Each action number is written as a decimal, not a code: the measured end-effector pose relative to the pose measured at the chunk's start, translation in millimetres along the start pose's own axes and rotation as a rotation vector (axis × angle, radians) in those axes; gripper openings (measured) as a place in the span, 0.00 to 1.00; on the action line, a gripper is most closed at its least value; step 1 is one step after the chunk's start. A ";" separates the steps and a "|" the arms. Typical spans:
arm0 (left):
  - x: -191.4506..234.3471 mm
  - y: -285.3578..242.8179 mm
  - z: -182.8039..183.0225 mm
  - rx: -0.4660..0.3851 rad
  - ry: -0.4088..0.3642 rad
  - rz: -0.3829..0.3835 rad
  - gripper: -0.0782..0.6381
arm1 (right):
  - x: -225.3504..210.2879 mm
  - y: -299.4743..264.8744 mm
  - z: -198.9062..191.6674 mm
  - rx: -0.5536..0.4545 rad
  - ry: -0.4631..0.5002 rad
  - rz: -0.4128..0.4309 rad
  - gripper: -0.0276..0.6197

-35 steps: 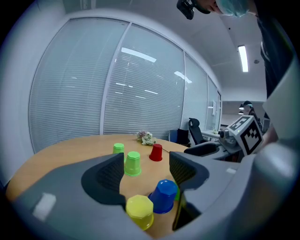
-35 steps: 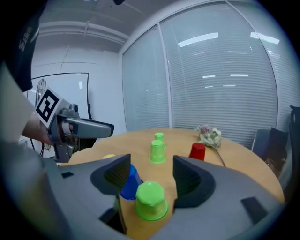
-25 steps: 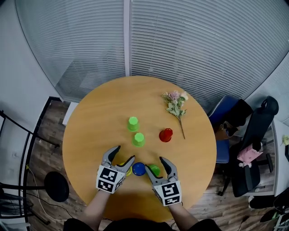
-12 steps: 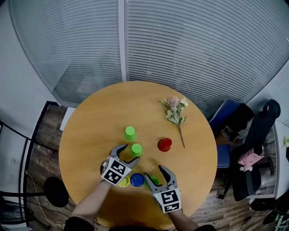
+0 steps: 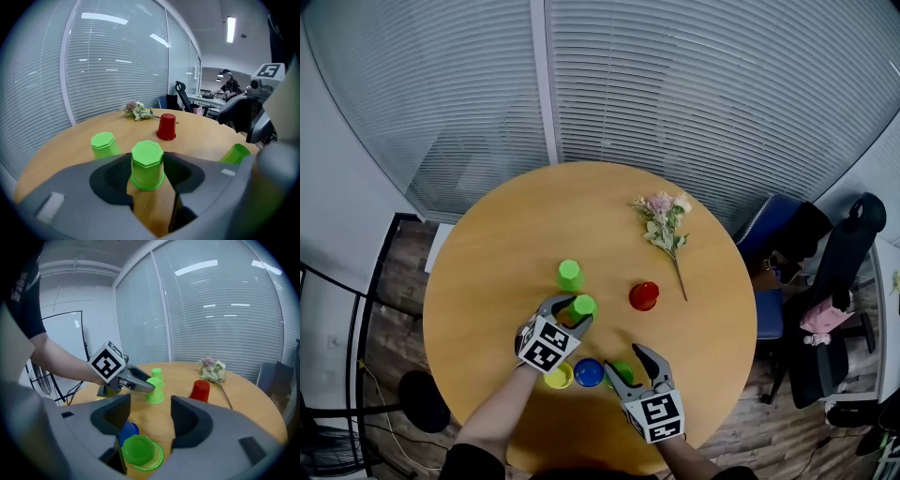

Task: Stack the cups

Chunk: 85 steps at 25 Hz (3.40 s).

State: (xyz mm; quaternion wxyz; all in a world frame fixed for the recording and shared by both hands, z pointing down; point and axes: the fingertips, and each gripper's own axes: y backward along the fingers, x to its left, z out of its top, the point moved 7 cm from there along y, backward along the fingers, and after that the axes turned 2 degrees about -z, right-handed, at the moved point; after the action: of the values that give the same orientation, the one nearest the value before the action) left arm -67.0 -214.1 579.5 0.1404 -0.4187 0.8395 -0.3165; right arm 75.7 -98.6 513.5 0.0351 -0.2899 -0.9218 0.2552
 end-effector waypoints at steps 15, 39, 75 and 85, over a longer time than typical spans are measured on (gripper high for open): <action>-25.0 93.5 26.4 -0.091 0.001 0.055 0.41 | 14.6 32.4 8.2 -0.048 -0.009 -0.015 0.44; -111.3 143.1 -30.6 -0.056 0.010 0.045 0.42 | 48.9 79.4 -5.0 -0.058 0.012 -0.028 0.44; -222.9 93.3 33.0 -0.344 0.263 0.436 0.51 | -109.6 28.9 19.3 -0.085 0.225 0.077 0.44; -215.9 60.7 25.8 -0.293 0.349 0.494 0.50 | -141.9 -42.1 17.2 -0.048 0.294 0.115 0.44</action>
State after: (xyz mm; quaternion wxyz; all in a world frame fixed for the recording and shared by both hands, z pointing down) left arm 40.3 -26.5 514.1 0.0051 -0.1579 0.9636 -0.2158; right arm 168.0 -214.2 531.0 0.1483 -0.3770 -0.8945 0.1892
